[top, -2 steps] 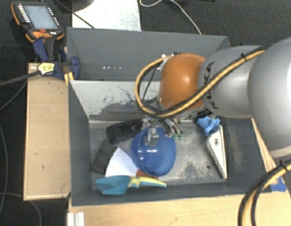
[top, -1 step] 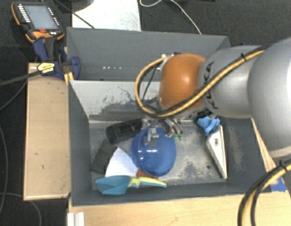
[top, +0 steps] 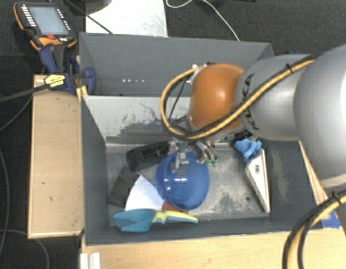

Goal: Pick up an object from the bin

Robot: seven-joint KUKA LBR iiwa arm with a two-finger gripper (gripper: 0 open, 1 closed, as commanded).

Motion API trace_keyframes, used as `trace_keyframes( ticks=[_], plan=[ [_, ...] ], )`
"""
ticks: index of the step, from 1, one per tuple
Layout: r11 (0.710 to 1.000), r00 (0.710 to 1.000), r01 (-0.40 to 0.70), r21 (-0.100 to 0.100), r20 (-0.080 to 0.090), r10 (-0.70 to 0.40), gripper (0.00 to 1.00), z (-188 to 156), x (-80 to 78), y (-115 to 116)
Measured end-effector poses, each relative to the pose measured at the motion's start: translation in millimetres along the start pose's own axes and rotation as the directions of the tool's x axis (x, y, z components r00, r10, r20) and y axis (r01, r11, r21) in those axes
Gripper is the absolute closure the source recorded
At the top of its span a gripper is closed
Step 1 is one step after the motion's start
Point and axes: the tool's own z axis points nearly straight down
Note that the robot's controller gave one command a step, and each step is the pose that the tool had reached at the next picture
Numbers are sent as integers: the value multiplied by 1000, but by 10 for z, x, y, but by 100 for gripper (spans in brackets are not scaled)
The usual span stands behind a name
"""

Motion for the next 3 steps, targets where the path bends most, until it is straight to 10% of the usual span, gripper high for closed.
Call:
trace_keyframes(
  ticks=[3],
  plan=[
    [1000, 1000, -4, 0, 0, 4, 100, 0, 0, 0]
  ],
)
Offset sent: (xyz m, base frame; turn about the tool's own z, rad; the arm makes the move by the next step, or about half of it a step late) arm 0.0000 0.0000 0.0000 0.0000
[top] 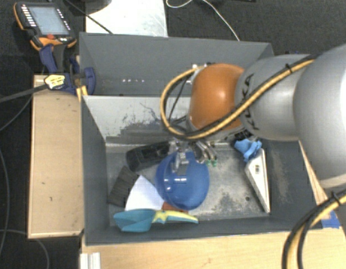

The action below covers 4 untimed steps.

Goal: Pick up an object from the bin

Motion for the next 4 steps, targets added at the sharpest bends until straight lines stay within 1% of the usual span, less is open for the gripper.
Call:
trace_keyframes(
  ticks=[4],
  plan=[
    [1000, 1000, 0, 0, 0, 0, 100, 0, 0, 0]
  ],
)
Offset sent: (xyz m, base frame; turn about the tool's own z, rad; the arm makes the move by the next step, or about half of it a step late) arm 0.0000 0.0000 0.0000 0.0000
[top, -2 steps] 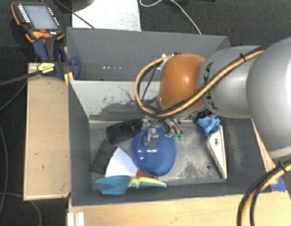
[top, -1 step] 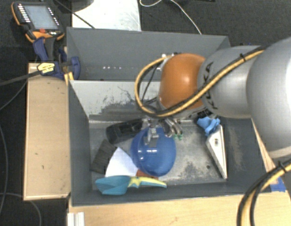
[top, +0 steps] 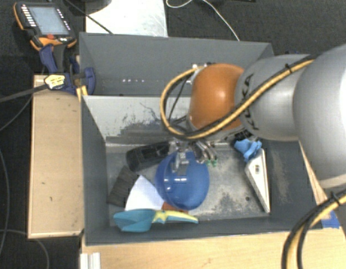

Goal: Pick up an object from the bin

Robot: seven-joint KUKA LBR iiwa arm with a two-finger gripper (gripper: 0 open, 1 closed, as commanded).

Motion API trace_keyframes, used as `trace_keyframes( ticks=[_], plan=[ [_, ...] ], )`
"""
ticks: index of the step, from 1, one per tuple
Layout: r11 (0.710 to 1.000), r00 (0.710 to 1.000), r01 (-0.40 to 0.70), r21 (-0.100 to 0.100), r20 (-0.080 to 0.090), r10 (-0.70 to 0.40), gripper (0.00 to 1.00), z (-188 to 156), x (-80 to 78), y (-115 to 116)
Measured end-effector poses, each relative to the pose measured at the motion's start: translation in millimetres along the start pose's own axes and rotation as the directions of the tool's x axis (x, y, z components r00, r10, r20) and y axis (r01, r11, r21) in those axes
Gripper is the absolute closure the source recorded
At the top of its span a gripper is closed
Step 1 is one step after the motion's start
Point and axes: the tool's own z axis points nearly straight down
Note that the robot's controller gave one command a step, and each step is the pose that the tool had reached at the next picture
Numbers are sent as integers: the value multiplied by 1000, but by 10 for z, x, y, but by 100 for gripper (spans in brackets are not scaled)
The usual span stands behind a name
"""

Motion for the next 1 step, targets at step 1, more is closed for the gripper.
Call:
trace_keyframes(
  ticks=[1],
  plan=[
    [1000, 1000, 0, 0, 0, 0, 100, 0, 0, 0]
  ],
)
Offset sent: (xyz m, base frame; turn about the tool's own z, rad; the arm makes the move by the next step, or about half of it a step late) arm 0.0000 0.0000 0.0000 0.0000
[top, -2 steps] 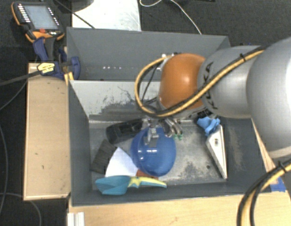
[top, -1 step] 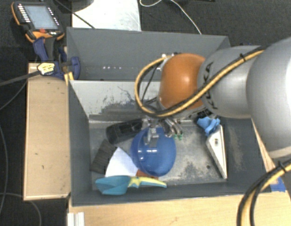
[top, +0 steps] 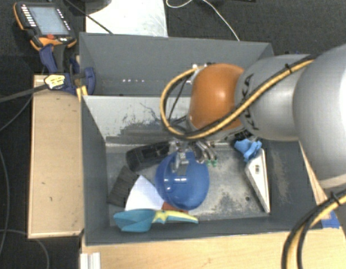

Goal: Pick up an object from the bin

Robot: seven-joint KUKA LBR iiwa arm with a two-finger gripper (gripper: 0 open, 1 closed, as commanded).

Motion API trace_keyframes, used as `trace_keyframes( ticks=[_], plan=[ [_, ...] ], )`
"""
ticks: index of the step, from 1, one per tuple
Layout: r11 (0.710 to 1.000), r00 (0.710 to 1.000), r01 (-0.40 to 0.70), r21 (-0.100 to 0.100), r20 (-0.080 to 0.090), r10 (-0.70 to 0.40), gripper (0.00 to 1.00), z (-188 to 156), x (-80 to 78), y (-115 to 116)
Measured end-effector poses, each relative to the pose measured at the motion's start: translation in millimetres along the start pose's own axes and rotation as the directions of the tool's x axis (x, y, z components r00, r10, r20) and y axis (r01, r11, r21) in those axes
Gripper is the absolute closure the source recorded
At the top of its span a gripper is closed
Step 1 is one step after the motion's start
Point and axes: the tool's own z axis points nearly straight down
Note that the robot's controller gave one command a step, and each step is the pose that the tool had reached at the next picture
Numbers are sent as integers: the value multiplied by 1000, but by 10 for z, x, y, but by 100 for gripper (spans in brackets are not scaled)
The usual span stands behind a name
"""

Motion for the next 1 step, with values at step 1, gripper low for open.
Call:
trace_keyframes(
  ticks=[1],
  plan=[
    [1000, 1000, 0, 0, 0, 0, 100, 0, 0, 0]
  ],
)
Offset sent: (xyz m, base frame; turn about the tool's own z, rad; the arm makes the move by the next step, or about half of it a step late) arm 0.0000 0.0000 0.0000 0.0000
